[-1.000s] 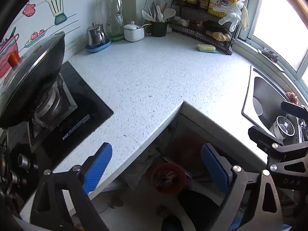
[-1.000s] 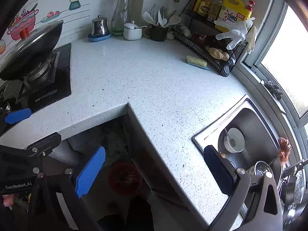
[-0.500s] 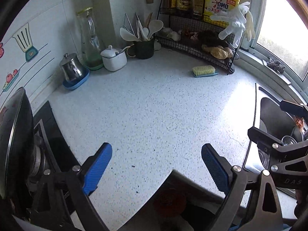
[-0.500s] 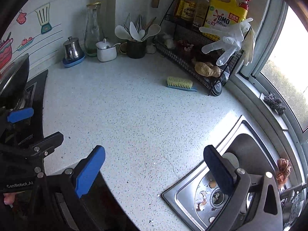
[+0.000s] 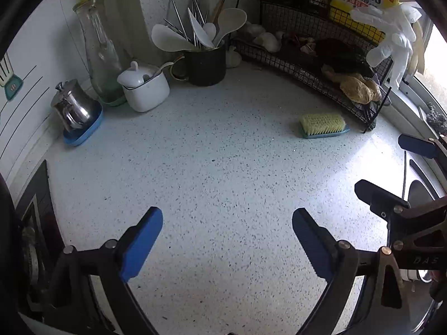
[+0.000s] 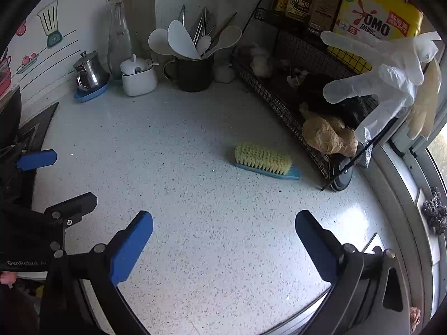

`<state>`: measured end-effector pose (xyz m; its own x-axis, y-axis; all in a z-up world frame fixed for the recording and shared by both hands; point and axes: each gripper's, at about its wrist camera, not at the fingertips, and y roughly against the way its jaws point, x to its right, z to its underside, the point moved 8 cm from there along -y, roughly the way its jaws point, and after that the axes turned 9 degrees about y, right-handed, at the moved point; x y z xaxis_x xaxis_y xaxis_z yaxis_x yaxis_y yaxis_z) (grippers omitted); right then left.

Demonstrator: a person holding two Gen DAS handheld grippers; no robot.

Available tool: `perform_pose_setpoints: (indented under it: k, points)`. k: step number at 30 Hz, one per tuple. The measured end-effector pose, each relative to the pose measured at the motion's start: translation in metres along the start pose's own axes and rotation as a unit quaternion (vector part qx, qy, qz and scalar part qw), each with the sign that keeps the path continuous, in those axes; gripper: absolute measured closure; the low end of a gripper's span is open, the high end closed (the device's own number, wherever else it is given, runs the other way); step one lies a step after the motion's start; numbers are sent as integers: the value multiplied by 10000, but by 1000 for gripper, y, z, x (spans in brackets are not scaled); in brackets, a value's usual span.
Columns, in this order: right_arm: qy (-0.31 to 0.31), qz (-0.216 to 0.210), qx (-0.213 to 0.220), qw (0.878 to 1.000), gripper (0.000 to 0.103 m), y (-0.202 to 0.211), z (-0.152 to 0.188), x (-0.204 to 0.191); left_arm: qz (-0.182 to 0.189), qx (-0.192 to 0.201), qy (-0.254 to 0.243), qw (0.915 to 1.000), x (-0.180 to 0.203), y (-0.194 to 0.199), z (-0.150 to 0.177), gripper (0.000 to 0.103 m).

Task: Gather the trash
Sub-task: 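Reach the right tool to the blue scrub brush and close on it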

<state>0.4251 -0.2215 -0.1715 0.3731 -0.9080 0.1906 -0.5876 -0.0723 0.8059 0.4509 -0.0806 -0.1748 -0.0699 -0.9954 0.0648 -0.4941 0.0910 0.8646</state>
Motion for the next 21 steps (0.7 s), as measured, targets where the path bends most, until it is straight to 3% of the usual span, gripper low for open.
perform_pose_setpoints:
  k: [12, 21]
  points:
    - [703, -520, -158, 9960, 1, -83, -27, 36, -224, -274, 182, 9992, 23, -81, -38, 10]
    - [974, -544, -165, 9936, 1, -106, -27, 50, -255, -371, 140, 9989, 35, -112, -50, 10]
